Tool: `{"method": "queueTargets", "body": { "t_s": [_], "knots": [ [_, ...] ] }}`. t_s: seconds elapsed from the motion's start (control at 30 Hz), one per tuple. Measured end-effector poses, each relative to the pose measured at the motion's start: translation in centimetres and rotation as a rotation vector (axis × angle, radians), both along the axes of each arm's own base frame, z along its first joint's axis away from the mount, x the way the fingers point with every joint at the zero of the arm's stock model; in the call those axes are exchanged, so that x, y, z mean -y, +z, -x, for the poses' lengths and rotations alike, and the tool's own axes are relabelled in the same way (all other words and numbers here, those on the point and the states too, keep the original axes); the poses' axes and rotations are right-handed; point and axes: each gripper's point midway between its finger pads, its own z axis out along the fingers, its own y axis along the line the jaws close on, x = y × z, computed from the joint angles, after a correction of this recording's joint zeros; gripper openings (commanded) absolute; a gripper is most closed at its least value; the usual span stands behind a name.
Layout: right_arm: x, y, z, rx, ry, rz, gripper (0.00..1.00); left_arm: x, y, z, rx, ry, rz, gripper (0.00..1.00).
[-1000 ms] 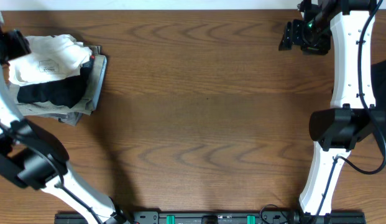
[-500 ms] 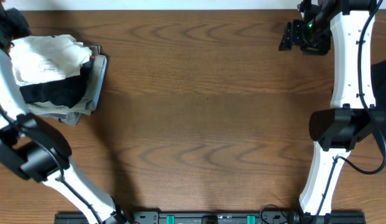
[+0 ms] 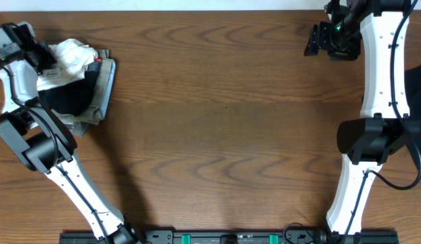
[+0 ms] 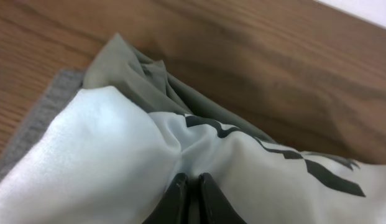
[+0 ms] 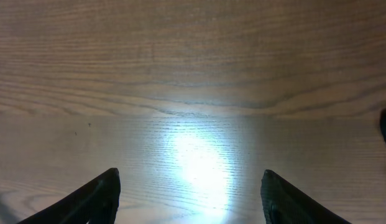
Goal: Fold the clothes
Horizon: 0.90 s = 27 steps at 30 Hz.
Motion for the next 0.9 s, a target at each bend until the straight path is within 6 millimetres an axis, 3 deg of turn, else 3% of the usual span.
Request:
{"method": "queueTargets", "body": {
  "t_s": [0.2,0.33,0.47,0.6,0.67,0.73,0.9],
  "knots": [
    [0.0,0.0,0.0,-0.002,0.0,0.0,0.7,-0.2,3.0,-0.1,0.051,0.05,0.008,0.13],
    [0.0,0.0,0.0,-0.001,0.0,0.0,0.71,0.2,10.3,0.8,0.131,0.07,-0.015,0.16],
    [0.0,0.0,0.0,0.001,0.0,0.0,0.7,2.3,21.4,4.1,0.234,0.078,-0.056,0.17],
    [0.0,0.0,0.0,0.002,0.0,0.0,0.7,4.5,26.7,7.4,0.252,0.076,-0.061,0.17],
    [0.0,0.0,0.0,0.002,0.0,0.0,0.7,5.2,26.7,8.3,0.22,0.075,-0.043,0.17],
    [0.0,0.0,0.0,0.002,0.0,0.0,0.71,5.9,24.9,8.6,0.161,0.071,-0.008,0.17],
    [-0.2,0.0,0.0,0.002,0.004,0.0,0.71,7.4,16.9,7.2,0.017,0.042,0.073,0.17]
  ]
}}
